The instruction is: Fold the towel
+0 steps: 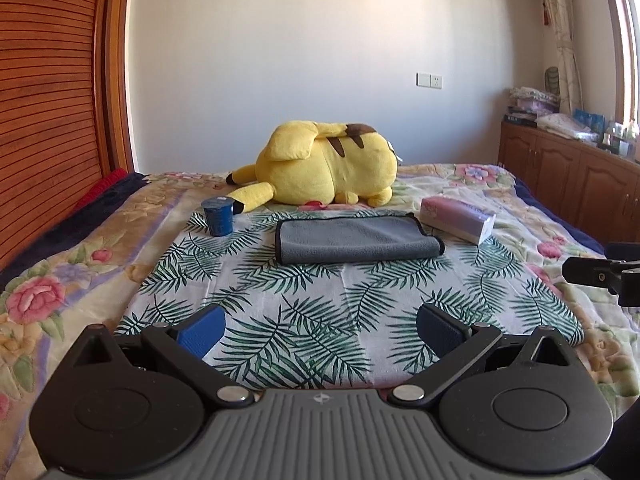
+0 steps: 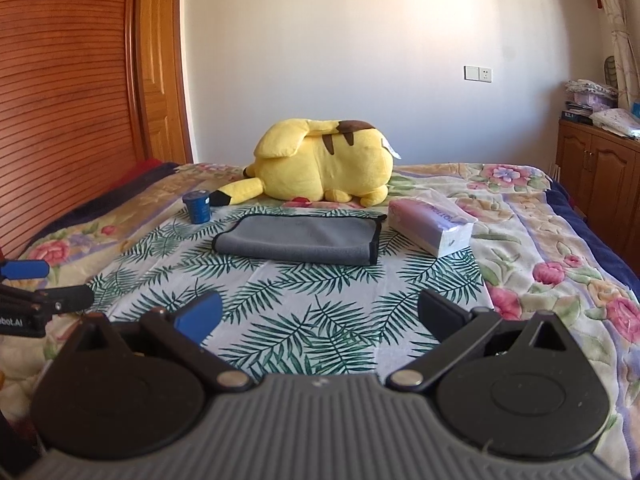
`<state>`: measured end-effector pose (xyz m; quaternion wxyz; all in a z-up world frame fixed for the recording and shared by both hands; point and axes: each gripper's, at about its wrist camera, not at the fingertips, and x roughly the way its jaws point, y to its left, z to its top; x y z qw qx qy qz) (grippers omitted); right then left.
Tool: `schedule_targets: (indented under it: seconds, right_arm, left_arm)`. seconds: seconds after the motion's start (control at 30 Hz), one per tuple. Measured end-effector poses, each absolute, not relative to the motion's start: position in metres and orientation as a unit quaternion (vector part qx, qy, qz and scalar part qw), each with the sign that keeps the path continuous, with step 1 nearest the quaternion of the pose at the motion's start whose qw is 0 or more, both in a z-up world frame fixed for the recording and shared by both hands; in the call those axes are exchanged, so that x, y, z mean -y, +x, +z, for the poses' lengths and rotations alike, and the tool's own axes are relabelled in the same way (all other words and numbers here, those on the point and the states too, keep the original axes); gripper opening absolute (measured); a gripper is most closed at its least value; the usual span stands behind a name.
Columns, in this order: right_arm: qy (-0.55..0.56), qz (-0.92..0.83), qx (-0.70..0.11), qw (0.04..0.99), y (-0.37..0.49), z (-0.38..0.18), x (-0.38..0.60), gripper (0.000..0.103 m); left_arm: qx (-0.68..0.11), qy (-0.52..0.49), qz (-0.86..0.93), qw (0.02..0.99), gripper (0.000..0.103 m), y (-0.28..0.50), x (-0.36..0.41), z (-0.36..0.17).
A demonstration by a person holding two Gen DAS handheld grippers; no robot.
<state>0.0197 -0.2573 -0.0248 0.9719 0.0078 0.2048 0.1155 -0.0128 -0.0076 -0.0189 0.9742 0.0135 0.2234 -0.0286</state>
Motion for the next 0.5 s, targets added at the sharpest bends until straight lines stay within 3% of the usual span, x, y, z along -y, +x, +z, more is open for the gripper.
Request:
schedule_targets:
  seconds: [0.5]
  right_arm:
    - [0.015, 0.094, -0.163, 0.982, 0.01, -0.02, 0.264, 0.103]
  left_arm:
    - [-0.18, 0.022, -0.022, 0.983, 0.087, -0.025, 0.009, -0.01]
